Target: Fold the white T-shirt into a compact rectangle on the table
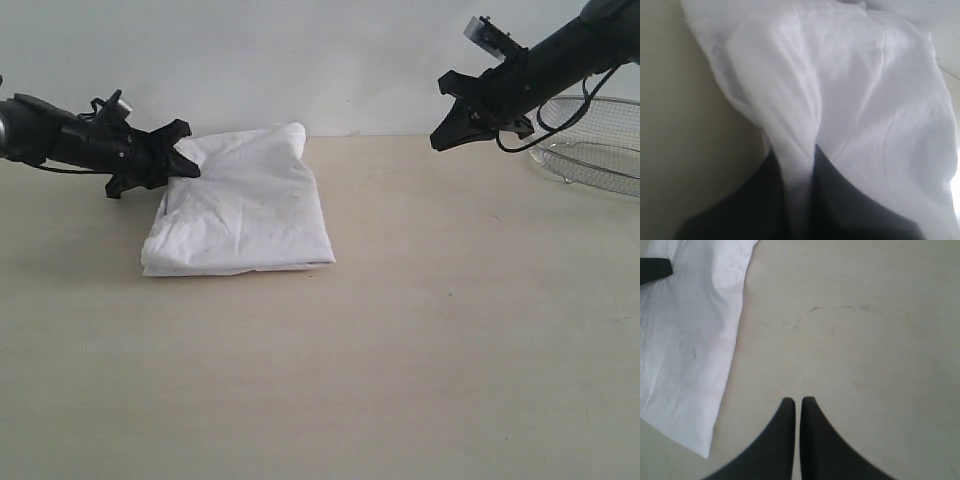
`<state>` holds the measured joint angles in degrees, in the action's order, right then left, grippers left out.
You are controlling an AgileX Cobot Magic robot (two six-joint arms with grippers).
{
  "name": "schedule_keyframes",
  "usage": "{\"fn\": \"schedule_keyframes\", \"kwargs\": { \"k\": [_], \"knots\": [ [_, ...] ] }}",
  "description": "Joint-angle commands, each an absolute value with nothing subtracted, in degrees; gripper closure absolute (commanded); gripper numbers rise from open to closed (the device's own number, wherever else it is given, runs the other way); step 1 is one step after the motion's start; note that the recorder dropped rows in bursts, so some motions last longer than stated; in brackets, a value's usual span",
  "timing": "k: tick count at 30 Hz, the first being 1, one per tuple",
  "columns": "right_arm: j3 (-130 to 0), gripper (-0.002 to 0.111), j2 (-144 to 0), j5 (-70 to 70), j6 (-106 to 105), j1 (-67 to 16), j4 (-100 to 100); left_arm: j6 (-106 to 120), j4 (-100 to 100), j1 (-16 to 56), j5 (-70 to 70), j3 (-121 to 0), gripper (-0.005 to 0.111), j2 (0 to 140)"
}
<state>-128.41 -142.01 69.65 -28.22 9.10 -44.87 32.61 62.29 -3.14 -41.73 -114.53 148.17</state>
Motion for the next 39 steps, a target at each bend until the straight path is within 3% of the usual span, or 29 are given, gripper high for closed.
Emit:
{"fn": "schedule_keyframes", "kwargs": {
  "k": [1, 16, 26, 39],
  "knots": [
    [-128.7, 0.109, -141.1, 70.0, -28.8, 9.5, -45.0, 33.6, 60.3, -3.6, -39.8, -114.7, 0.102, 147.4],
    [-128.7, 0.109, -141.1, 70.0, -29.0, 9.5, -45.0, 32.8, 57.6, -3.4, -42.3, -115.0, 0.102, 145.9],
    [-128.7, 0.109, -141.1, 70.0, -29.5, 9.5, -45.0, 22.4, 38.3, -3.6, -42.0, -115.0, 0.102, 142.0],
    [-128.7, 0.109, -141.1, 70.0, -29.7, 9.5, -45.0, 15.8, 28.8, -5.0, -42.4, -115.0, 0.102, 140.4]
  ]
}}
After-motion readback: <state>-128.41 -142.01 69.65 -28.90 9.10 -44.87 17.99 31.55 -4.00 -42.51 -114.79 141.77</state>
